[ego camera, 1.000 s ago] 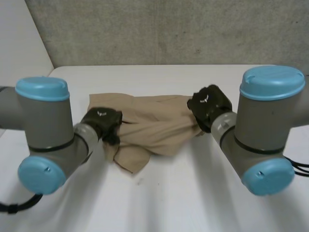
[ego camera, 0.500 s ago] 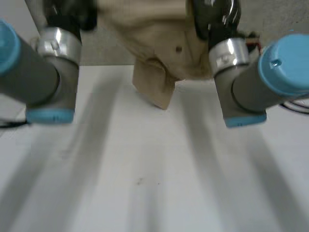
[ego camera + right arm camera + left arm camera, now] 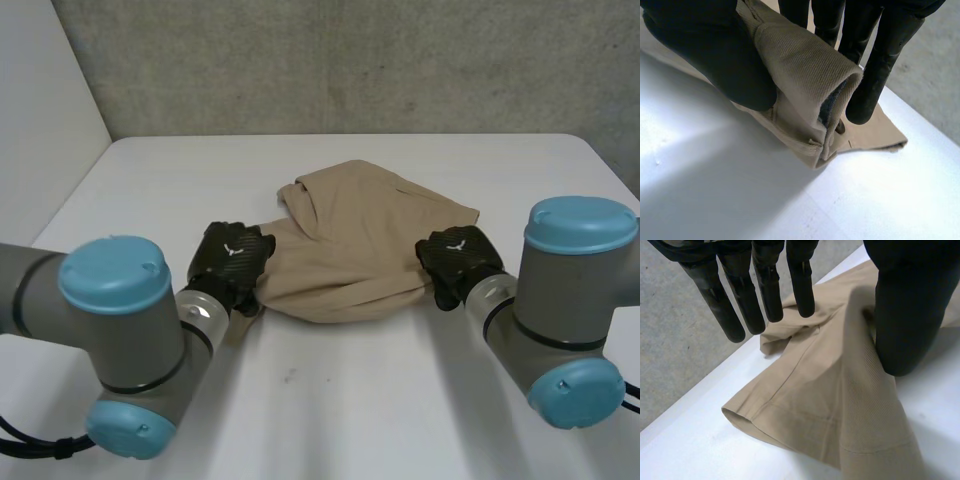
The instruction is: Fold the shorts.
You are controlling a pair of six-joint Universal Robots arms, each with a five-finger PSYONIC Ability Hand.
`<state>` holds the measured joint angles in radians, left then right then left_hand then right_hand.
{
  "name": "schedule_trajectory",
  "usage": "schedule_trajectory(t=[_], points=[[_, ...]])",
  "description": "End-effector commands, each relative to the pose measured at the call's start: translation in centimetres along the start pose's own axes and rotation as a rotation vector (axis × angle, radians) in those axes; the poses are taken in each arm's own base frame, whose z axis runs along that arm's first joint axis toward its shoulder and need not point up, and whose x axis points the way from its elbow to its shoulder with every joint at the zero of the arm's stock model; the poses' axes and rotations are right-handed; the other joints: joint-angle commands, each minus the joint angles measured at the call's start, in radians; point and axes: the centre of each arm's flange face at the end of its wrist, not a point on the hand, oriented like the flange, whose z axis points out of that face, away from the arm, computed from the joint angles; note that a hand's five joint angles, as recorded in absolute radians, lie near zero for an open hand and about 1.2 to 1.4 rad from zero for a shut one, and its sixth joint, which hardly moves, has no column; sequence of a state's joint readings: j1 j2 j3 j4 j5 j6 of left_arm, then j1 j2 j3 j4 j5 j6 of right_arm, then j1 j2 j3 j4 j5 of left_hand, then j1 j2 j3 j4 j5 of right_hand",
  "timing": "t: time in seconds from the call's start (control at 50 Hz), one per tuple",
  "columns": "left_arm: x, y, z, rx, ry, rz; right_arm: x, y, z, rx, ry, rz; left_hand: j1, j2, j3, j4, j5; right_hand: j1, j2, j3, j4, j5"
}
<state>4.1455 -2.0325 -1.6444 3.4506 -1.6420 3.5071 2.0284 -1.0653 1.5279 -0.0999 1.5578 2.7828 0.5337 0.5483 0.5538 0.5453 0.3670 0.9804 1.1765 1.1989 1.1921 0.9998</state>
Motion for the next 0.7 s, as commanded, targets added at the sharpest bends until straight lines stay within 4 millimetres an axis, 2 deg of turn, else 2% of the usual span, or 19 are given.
schedule_trajectory(t=[0.02,0.12,0.24,0.34,0.54,0.7], points=[[-2.5,-1.1,-1.7,-0.027,0.036,-0.03,1.6,0.3,0.4,-0.011,0.032,0.216,-0.05,-0.065,-0.07,-0.062,-0.058,0.416,0.22,0.197,0.204,0.222],[-4.4,-0.1,-2.9,-0.11,0.055,-0.11,2.3,0.6,0.7,-0.013,0.018,0.29,-0.035,-0.05,-0.056,-0.047,-0.043,0.416,0.22,0.197,0.204,0.222],[-4.4,1.5,-3.5,-0.205,0.049,-0.301,2.0,0.7,0.6,-0.015,-0.008,0.297,0.023,0.009,0.003,0.012,0.015,0.416,0.22,0.197,0.204,0.222],[-4.2,2.3,-3.7,-0.239,0.039,-0.432,1.7,0.8,0.6,-0.015,-0.014,0.295,0.205,0.19,0.185,0.193,0.197,0.416,0.22,0.197,0.204,0.222],[-3.4,3.4,-2.6,-0.264,0.053,-0.455,1.6,0.9,0.4,-0.02,-0.019,0.292,0.211,0.197,0.191,0.2,0.203,0.416,0.22,0.197,0.204,0.222],[-3.3,4.4,-0.5,-0.267,0.036,-0.451,1.5,1.0,0.3,-0.024,-0.025,0.29,0.214,0.2,0.194,0.203,0.206,0.416,0.22,0.197,0.204,0.222]])
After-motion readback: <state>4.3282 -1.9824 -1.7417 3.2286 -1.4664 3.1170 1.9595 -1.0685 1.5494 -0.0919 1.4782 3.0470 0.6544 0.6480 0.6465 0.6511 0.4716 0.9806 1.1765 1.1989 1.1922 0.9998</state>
